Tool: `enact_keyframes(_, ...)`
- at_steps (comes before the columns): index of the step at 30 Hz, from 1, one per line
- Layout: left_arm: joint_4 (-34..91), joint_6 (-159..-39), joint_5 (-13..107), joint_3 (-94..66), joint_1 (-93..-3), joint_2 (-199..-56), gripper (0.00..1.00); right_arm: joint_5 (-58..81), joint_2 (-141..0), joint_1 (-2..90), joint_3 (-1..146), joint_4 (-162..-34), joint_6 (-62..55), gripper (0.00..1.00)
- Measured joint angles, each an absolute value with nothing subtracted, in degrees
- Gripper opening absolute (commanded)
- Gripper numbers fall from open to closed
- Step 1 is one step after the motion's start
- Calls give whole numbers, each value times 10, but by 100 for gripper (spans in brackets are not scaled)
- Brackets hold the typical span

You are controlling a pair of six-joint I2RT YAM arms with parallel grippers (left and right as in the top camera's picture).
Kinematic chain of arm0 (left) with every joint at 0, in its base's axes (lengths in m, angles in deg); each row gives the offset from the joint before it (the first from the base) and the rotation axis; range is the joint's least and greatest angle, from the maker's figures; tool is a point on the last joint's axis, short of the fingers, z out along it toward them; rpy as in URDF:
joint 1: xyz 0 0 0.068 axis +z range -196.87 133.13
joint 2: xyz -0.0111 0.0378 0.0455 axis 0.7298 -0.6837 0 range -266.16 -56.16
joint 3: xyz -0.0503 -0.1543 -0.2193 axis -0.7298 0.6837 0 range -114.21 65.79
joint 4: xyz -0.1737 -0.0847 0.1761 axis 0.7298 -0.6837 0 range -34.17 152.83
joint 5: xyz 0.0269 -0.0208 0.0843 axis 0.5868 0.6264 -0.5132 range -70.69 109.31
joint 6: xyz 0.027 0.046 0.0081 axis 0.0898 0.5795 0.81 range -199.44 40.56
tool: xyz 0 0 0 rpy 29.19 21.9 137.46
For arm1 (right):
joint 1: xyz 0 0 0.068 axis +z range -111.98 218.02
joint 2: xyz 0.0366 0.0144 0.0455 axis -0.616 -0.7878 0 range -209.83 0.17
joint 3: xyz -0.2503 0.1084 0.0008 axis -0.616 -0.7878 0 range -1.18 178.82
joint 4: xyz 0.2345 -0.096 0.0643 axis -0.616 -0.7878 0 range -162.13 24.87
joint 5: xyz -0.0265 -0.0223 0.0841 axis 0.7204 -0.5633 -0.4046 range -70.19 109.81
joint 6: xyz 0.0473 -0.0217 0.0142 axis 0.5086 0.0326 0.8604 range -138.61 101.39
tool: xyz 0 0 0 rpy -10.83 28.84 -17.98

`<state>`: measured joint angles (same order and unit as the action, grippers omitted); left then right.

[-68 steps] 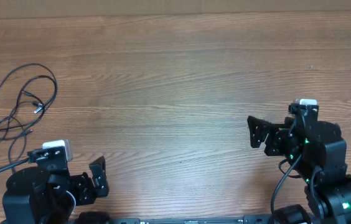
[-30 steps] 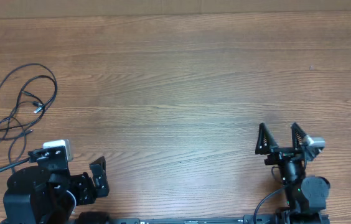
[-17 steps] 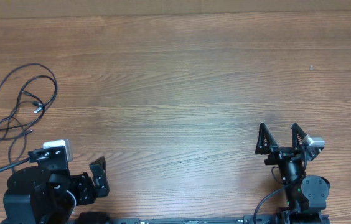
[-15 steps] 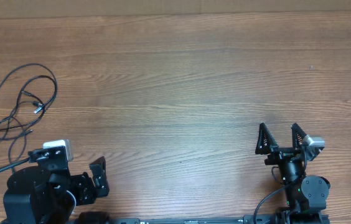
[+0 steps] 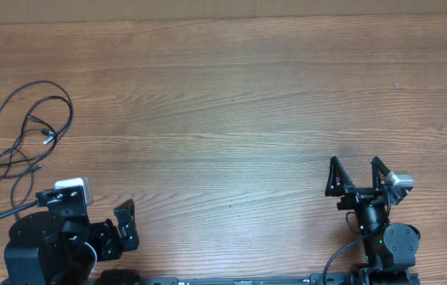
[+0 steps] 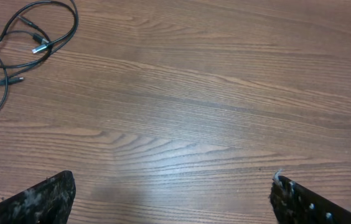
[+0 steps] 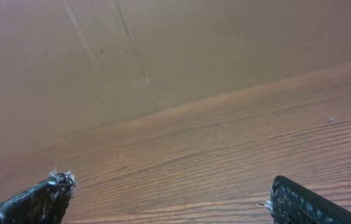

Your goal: Untangle cables

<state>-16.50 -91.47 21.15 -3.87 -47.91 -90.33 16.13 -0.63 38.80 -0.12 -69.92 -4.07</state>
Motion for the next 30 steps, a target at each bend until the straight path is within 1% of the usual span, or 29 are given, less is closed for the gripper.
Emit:
enact_keyframes(15, -160, -915, 212, -37, -479, -903, 100, 162, -6, 388, -1, -699, -41, 100)
enact_keyframes(19, -86, -915, 212, -1, -479, -897, 100, 162, -6, 388, -1, -699, -41, 100)
enact_keyframes(22, -13, -915, 212, 59, -479, -876, 99, 162, -6, 388, -1, -699, -41, 100)
enact_keyframes(30, 192, -915, 224, 271, -479, -743, 99, 162, -6, 388, -1, -699, -41, 100)
